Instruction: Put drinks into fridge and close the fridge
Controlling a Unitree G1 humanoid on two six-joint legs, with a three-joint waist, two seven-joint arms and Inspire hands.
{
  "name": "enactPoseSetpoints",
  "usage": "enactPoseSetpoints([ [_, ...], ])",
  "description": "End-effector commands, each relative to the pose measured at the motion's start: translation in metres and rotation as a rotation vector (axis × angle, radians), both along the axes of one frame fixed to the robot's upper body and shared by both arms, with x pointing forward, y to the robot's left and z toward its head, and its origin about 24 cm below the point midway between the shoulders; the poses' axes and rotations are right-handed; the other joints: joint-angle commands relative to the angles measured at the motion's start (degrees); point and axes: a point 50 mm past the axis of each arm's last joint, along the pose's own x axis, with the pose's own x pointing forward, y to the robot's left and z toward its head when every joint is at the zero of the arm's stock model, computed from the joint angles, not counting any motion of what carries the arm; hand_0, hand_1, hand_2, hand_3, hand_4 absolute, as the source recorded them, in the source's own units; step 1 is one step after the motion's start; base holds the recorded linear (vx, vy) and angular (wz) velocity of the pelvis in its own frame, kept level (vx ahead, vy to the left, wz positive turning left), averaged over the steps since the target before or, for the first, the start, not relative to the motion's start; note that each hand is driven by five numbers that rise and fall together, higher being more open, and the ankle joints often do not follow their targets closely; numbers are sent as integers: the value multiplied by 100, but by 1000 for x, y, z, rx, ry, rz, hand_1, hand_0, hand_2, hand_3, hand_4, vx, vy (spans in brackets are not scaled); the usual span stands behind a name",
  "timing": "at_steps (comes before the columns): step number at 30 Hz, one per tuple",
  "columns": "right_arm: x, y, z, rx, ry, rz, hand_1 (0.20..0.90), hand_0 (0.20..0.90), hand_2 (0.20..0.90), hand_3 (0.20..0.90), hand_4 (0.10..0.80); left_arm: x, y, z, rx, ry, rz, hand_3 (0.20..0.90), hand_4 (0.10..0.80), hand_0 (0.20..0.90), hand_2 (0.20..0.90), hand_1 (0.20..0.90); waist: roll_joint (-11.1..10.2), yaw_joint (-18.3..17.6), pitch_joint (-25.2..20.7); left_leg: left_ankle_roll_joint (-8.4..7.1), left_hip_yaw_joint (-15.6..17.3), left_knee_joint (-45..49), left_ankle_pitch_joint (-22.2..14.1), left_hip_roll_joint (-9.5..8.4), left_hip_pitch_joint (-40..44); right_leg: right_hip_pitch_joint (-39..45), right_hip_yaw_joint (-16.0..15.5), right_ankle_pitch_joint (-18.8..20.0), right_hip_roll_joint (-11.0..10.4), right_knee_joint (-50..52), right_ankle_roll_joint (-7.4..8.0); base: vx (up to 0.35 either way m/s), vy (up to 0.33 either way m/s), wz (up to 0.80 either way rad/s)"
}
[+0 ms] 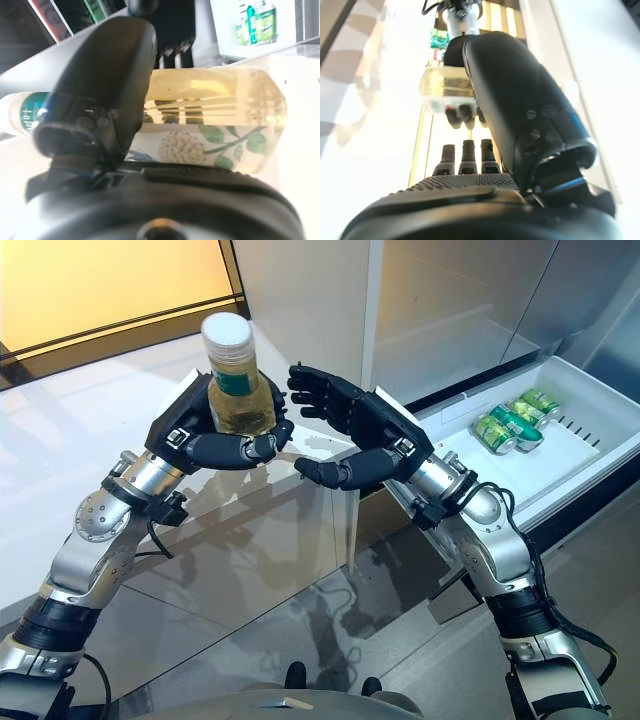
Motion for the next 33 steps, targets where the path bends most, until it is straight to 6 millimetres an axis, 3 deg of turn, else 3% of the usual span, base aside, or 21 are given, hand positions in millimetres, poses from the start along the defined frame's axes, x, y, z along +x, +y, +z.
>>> enactPoseSetpoints([
  [1,-14,19,56,112,-232,131,900,900,900,900,800,-7,-21,75,-35,-365,-110,200,100,300,300,300,-61,-3,-733,162,59,7,-495,-255,91,-136,67,155,-113,102,362,0,0,0],
  [10,-13,34,66,69,-279,135,900,900,900,900,800,-4,-32,77,-10,-350,-140,200,100,300,300,300,-78,26,-758,157,61,7,-489,-248,90,-139,64,161,-111,101,358,0,0,0],
  [20,-14,40,84,-37,-449,46,900,900,900,900,800,0,-39,73,23,-307,-165,200,100,300,300,300,-84,42,-756,164,66,7,-489,-248,95,-143,88,159,-100,109,350,0,0,0],
  [33,-17,41,98,18,-489,46,900,900,900,900,800,5,-36,67,89,-266,-117,200,100,300,300,300,-70,59,-754,172,82,7,-489,-239,106,-151,129,142,-83,136,338,0,0,0],
])
